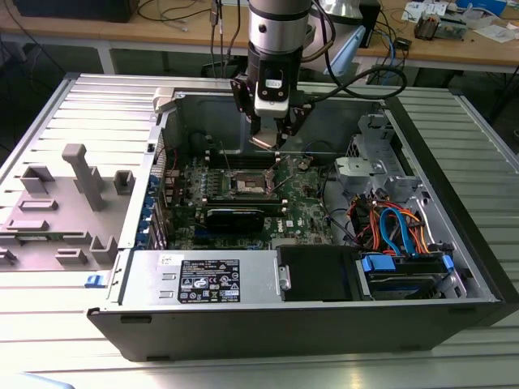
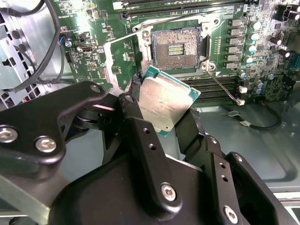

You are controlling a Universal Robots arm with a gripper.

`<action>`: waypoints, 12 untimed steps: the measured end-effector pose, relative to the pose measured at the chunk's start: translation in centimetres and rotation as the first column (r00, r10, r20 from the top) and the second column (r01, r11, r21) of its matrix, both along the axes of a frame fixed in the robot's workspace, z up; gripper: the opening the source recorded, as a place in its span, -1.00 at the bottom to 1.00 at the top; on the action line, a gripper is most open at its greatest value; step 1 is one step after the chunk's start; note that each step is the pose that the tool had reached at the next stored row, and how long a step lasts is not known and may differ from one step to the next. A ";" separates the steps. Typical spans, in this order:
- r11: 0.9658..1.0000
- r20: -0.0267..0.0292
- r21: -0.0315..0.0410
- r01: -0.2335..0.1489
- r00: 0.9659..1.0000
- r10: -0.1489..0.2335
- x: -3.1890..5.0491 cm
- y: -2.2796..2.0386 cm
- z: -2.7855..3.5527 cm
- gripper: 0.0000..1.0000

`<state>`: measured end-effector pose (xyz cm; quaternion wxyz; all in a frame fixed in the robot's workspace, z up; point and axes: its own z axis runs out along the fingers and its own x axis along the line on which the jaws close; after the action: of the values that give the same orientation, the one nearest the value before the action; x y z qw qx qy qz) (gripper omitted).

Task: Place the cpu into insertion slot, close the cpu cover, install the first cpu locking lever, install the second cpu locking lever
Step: 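Place the cpu into insertion slot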

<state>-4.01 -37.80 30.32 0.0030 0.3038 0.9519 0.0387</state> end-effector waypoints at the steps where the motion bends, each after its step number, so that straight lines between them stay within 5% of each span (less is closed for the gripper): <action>1: 1.000 0.000 0.000 0.001 1.000 -0.001 0.00 0.00 0.00 0.09; 12: 1.000 0.000 0.000 0.016 1.000 -0.016 -0.01 0.00 -0.09 0.09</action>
<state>-4.02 -37.80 30.24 0.0033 0.3113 0.9495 0.0386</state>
